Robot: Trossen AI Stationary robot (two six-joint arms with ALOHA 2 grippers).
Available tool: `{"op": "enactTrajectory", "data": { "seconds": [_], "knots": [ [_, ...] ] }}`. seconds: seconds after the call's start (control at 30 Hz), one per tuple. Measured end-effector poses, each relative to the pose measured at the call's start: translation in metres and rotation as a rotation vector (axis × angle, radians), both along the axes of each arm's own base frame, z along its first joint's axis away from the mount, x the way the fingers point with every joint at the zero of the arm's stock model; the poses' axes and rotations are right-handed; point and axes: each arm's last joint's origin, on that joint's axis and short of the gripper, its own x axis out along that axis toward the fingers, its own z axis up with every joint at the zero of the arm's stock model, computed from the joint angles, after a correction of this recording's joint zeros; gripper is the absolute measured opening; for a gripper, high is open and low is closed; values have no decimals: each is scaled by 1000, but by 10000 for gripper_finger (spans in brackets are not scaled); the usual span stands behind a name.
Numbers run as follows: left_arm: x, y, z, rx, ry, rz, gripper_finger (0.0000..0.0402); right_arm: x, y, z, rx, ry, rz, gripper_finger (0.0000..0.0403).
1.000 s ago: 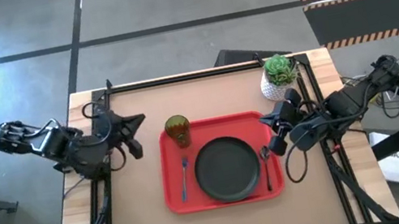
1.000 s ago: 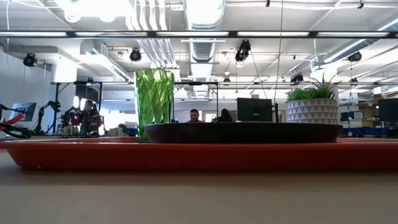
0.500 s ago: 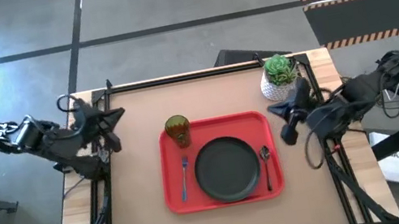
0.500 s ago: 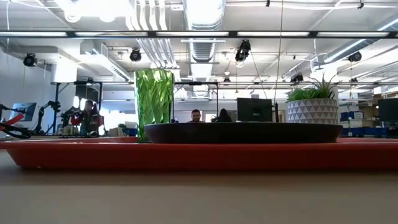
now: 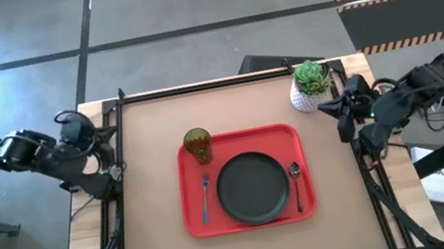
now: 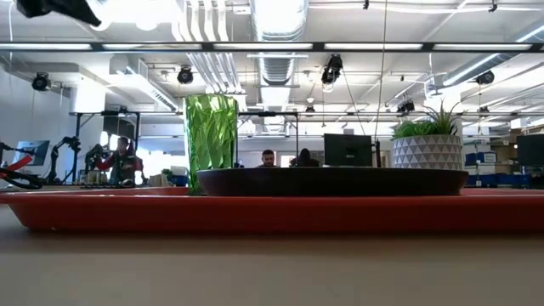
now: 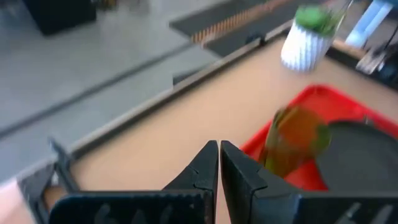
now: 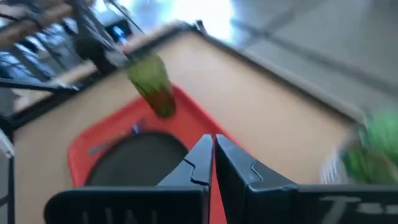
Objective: Pick and place plate/cup/fork/spoon on tray
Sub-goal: Adjust the set up tray
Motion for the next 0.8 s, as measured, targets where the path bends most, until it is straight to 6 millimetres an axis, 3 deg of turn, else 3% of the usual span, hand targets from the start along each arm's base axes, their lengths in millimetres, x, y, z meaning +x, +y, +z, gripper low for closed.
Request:
{"op": "enactTrajectory", "data": {
  "seconds": [0.1,0.23,0.57,0.8],
  "knots": [
    [-1,-1,-11,-80,65,5,0,-13,-5,-20,136,78,-84,9],
    [4,-6,-30,-160,168,-18,0,-13,-2,-55,304,283,-187,9],
    [-2,-8,-80,-301,316,-3,0,7,16,-125,491,636,-358,9],
    [-6,-10,-110,-425,432,30,0,31,29,-164,535,658,-348,9]
  ]
}}
